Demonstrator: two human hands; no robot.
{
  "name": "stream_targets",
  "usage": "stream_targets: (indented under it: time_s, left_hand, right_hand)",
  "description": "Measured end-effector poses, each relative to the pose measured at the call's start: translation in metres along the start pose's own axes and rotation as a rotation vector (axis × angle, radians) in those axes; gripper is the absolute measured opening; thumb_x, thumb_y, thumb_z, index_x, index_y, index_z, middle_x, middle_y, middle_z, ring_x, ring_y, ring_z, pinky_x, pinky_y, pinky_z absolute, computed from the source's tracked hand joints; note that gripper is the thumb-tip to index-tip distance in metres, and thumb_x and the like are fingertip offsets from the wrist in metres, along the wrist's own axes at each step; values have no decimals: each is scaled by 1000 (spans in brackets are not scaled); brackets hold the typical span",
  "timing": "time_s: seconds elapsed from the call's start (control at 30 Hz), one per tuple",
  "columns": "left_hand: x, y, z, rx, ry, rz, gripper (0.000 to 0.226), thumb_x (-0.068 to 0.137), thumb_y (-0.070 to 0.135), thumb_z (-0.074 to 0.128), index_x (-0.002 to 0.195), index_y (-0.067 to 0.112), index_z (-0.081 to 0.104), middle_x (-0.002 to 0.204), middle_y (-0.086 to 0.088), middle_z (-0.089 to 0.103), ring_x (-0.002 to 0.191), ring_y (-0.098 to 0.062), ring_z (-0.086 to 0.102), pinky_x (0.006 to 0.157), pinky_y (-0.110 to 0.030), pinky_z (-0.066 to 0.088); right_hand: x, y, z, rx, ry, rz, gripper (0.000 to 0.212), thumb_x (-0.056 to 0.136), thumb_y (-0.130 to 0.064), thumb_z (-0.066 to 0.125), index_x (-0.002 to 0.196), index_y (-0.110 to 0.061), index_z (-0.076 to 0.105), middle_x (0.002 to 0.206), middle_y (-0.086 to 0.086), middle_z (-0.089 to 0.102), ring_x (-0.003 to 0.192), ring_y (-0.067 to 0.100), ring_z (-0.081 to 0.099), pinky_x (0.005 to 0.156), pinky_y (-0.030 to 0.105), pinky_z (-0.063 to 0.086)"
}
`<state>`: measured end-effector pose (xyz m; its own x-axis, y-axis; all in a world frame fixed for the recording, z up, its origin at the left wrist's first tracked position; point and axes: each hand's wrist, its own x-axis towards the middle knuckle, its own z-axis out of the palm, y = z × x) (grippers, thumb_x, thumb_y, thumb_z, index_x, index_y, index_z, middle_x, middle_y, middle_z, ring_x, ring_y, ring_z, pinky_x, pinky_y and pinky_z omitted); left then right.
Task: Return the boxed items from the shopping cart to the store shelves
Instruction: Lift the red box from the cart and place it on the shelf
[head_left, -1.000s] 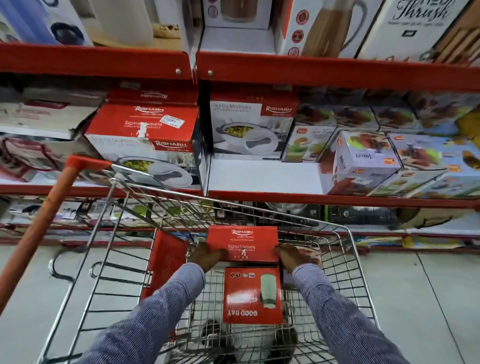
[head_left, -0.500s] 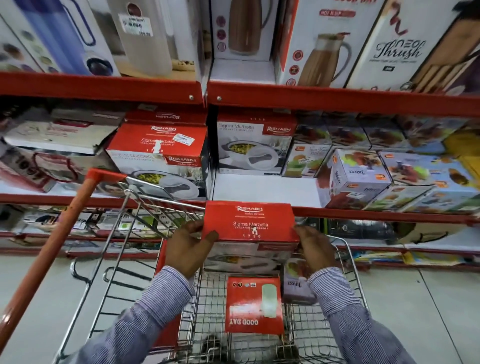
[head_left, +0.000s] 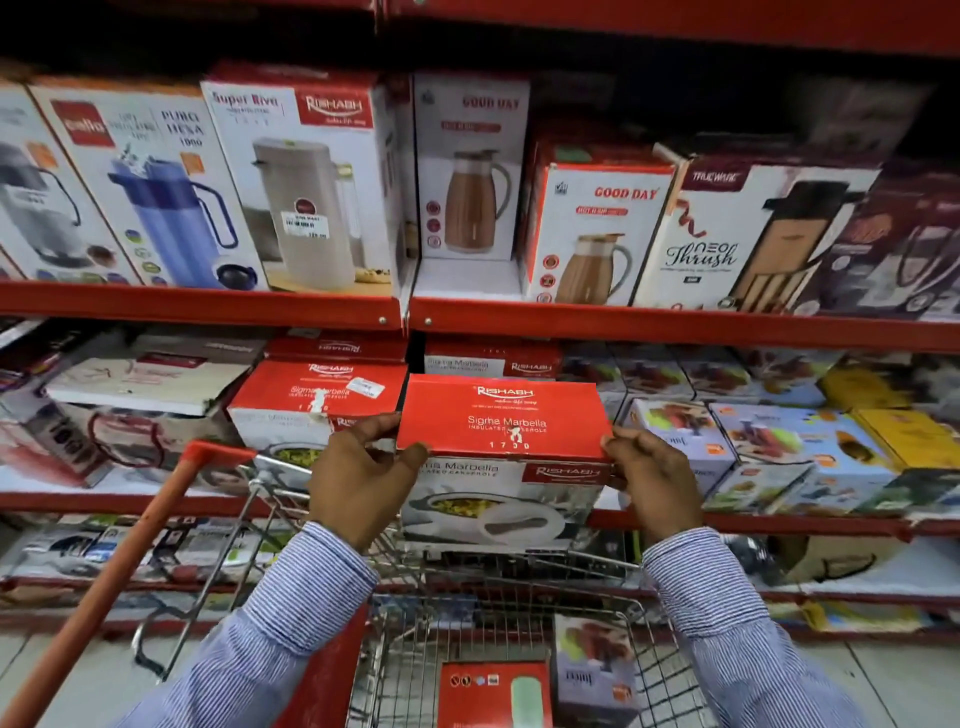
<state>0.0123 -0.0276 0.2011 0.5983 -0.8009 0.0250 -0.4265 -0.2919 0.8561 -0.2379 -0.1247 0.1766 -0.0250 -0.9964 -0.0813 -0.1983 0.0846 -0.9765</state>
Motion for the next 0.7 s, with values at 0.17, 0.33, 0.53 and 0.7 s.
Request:
stream_targets:
  time_s: [0.17,0.33,0.53,0.7]
  left_hand:
    - [18,13,18,-15,25,19,42,79,21,75,120,21,67,68,18,61,64,-2,61,72,-23,48]
    - [35,4,40,-10,14,-29,45,81,16,73,125,17,65,87,-3,72,61,1,52,71,-22,43]
    - [48,-14,58,45,-26,-75,45,82,15,72,127,12,63,92,-4,73,79,-19,64,79,-23,47]
    - [51,-14,65,104,-39,-63,51,88,17,65,138,8,53,118,-15,71,104,-33,68,95,-35,51]
  right_hand:
    - [40,14,3,-24,-57,5,10,85,-31,61,87,-37,68,108,0,72,102,25,67,96,51,53]
    - [68,37,17,-48,-81,13,20,89,-19,58,100,-34,64,115,3,69,107,26,64,99,52,50]
    - [92,62,31,-123,-148,73,29,90,-22,56,118,-25,62,125,5,66,113,26,62,103,52,47]
    - [102,63,36,-157,-189,84,23,92,-20,54,102,-39,61,113,-3,66,114,25,61,104,51,46]
